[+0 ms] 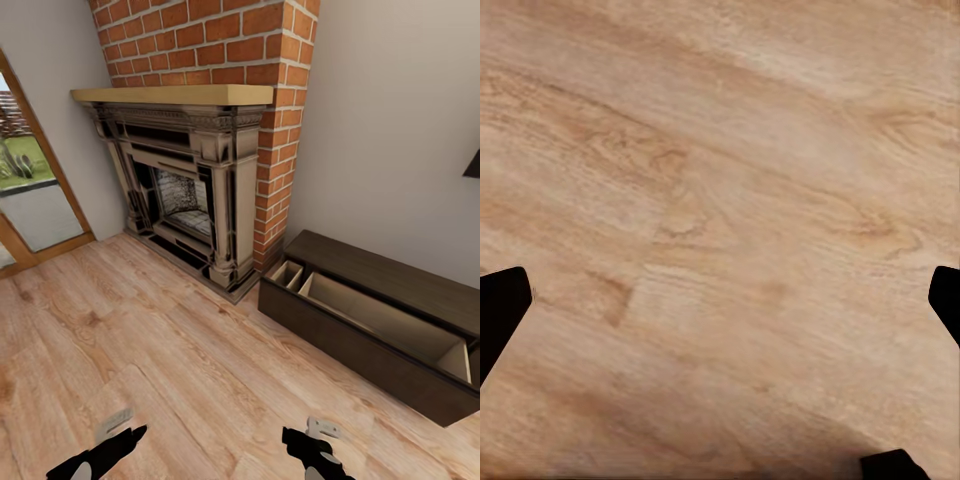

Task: Place each of the two pumpkins and all three candles from the living room inside a cabinet in the living room (use any cabinet), then make sure every cabinet is closed, and position the cauldron so it is next to a table in the living room.

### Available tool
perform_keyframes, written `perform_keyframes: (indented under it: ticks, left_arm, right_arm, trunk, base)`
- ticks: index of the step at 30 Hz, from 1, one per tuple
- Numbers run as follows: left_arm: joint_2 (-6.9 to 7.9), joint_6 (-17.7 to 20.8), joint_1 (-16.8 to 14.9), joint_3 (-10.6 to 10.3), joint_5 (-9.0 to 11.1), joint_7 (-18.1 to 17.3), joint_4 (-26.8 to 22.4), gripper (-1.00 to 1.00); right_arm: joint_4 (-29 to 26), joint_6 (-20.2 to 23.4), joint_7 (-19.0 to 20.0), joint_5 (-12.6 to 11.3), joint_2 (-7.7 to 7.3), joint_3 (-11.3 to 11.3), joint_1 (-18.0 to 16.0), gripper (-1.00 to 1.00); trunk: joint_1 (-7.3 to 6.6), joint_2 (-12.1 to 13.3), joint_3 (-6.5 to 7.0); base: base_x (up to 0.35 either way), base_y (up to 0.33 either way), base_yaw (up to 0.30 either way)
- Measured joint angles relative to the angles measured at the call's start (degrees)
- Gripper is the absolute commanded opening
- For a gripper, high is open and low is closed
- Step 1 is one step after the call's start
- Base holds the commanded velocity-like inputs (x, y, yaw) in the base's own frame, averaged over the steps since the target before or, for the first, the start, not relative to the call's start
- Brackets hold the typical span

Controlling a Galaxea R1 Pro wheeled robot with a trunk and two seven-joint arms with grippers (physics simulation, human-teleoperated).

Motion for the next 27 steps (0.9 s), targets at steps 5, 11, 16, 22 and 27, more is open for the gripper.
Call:
perform_keyframes:
  ticks: [5, 11, 16, 22, 27]
  left_arm:
    - [0.14, -0.23, 0.01, 0.03, -0.2, 0.15, 0.2, 1.0]
    - [1.26, -0.34, 0.02, 0.14, -0.12, 0.05, 1.66, 1.0]
    - [1.71, -0.4, 0.02, 0.2, 0.01, -0.02, 2.04, 1.0]
    - [1.8, -0.47, 0.02, 0.74, 0.05, -0.02, 3.34, 1.0]
    - [1.78, -0.5, 0.02, 1.23, -0.09, -0.04, 4.03, 1.0]
  right_arm:
    - [0.04, -0.03, 0.01, 0.0, 0.02, 0.23, 0.0, 1.0]
    - [0.05, -0.03, 0.03, 0.05, 0.02, 0.27, 0.0, 1.0]
    - [-0.01, -0.05, 0.03, 0.17, 0.0, 0.29, 0.0, 1.0]
    - [-0.04, -0.16, 0.03, 0.25, -0.02, 0.27, 0.0, 1.0]
    - [-0.03, -0.21, 0.04, 0.25, 0.01, 0.34, 0.0, 1.0]
  trunk:
    - [0.0, 0.0, 0.0]
    - [-0.03, 0.0, 0.0]
    - [-0.03, 0.0, 0.0]
    - [-0.03, 0.0, 0.0]
    - [-0.03, 0.0, 0.0]
  base:
    - [0.005, 0.001, 0.292]
    - [0.182, 0.117, 0.292]
    - [0.252, 0.174, 0.244]
    - [0.259, 0.202, 0.115]
    - [0.259, 0.218, 0.272]
